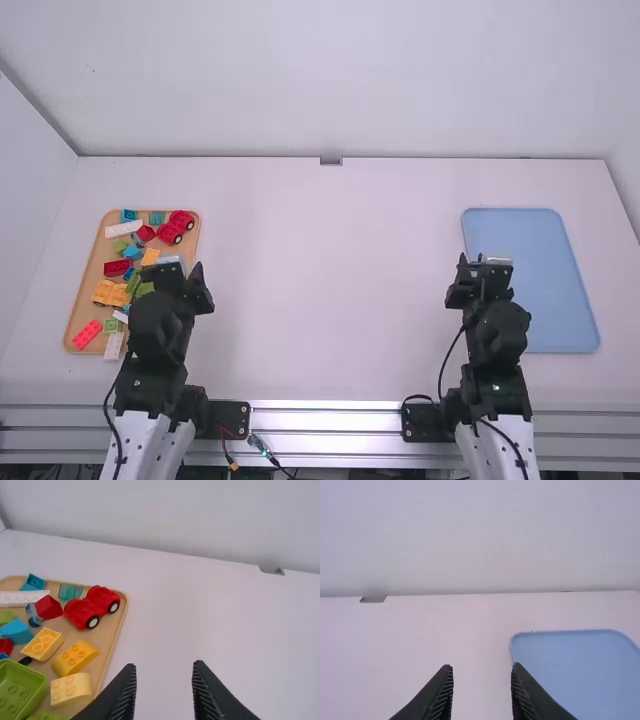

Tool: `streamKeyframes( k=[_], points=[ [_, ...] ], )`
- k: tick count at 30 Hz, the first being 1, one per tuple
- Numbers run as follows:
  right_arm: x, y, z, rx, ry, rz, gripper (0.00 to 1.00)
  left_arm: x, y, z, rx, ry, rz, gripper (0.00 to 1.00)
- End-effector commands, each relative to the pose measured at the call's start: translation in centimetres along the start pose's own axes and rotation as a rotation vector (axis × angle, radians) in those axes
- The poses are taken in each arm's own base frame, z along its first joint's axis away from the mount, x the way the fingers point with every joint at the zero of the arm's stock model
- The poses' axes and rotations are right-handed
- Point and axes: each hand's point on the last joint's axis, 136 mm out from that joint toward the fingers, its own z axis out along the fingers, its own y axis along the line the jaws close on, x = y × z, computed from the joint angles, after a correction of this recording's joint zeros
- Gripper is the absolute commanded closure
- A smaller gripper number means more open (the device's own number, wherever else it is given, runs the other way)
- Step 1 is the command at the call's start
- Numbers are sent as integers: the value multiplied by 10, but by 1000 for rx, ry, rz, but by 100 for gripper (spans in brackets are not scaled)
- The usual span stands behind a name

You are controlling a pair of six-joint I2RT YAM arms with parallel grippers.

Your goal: Assemble lego blocks to make yellow taxi

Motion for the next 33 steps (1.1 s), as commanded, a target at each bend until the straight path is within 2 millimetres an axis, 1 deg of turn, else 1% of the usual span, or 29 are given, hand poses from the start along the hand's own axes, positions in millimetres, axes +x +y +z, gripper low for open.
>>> streamKeyframes(
  k=[1,5,10,11,14,16,20,21,23,25,26,27,29,30,31,32,33],
  points=[
    [-25,-3,4,18,-25,-11,66,-16,7,1,-53,2,-52,66],
    [-44,-6,16,38,-27,-20,58,-25,12,7,-103,48,-89,58],
    [-70,-2,37,21,-45,2,48,-36,23,18,-190,109,-139,48],
    [-71,-2,39,21,-45,1,47,-36,24,19,-197,113,-143,47],
    [-84,-1,57,26,-39,-6,39,-41,39,28,-281,161,-184,39],
    [-86,-1,62,28,-37,-8,37,-42,43,30,-302,174,-195,37],
    [-98,-2,87,43,-30,-22,28,-45,61,45,-363,239,-275,28],
    [-99,-2,89,45,-29,-22,28,-45,62,46,-366,243,-281,27],
    [-104,-3,102,52,-28,-26,23,-44,77,54,-398,281,-341,23],
    [-105,-2,107,54,-27,-27,21,-44,83,57,-409,295,-365,21],
    [-108,-2,116,58,-28,-30,19,-40,96,62,-439,332,-422,19],
    [-109,-2,119,59,-27,-30,17,-37,103,63,-462,352,-451,17],
    [-112,-2,130,64,-27,-33,14,-27,132,62,-571,424,-542,14],
    [-112,-2,132,65,-27,-33,14,-26,136,62,-587,436,-554,13],
    [-113,-2,138,68,-26,-34,12,-20,152,63,-641,490,-592,11],
    [-113,-2,142,70,-25,-36,10,-16,163,65,-670,530,-622,10],
    [-114,-2,144,71,-25,-36,10,-14,167,67,-682,551,-636,9]
  ],
)
